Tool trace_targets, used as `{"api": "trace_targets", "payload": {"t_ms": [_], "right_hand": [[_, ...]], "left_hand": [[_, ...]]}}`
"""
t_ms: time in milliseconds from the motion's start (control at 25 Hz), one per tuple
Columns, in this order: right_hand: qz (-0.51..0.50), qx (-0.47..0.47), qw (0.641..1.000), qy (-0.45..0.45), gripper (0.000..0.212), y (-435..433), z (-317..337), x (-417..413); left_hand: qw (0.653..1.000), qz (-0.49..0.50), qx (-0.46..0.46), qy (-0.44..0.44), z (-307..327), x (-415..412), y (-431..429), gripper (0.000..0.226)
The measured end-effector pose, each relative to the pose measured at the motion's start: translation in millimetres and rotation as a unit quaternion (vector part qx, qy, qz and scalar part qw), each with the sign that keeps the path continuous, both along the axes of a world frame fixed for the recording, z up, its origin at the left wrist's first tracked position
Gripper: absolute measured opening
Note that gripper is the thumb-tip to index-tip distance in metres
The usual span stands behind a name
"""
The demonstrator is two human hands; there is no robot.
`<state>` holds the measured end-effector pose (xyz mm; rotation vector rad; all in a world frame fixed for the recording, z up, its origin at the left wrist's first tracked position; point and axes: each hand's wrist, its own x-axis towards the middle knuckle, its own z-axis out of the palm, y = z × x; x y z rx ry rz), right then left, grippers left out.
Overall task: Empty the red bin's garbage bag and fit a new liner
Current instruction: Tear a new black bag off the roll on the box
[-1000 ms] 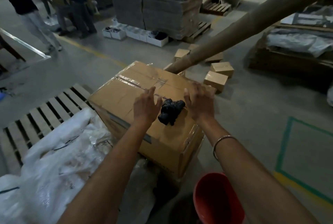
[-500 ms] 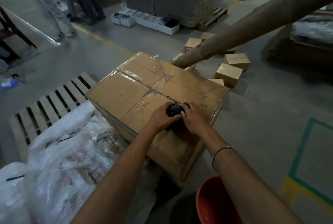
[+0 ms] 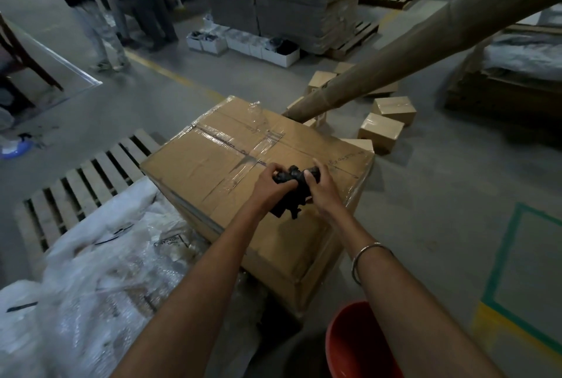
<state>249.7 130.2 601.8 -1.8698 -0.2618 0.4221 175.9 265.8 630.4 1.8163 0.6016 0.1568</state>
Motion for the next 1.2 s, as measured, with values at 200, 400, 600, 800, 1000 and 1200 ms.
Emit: {"api": "trace_targets", "payload": {"t_ms": [200,400,600,800,1000,1200], "right_hand": [[-0.047,0.096,0.993,0.057,0.041,-14.2,27.7,7.6],[-0.06,0.187,0.975,0.101,0.025,-27.0,49.6,1.8],[-0.039,0.232,0.958,0.166,0.027,-33.9,71.2,3.1],[-0.008,0.224,0.96,0.168,0.026,-42.3,78.3,0.9],[0.015,0.162,0.974,0.156,0.022,-49.4,74.0,-5.8],[0.006,0.032,0.996,0.087,0.023,-47.7,67.8,-4.0]], "left_hand": [[0.994,-0.016,-0.043,0.104,29.2,-11.7,-4.3,0.059],[0.987,-0.035,-0.134,0.076,59.9,-22.4,-8.2,0.071],[0.882,-0.086,-0.46,0.049,58.9,-34.9,-8.0,0.082],[0.929,-0.083,-0.354,0.069,60.1,-34.4,-6.7,0.026],[0.994,-0.061,-0.043,0.076,70.4,-22.4,3.2,0.03],[0.995,0.052,0.069,-0.041,79.7,-14.1,-1.6,0.025]]}}
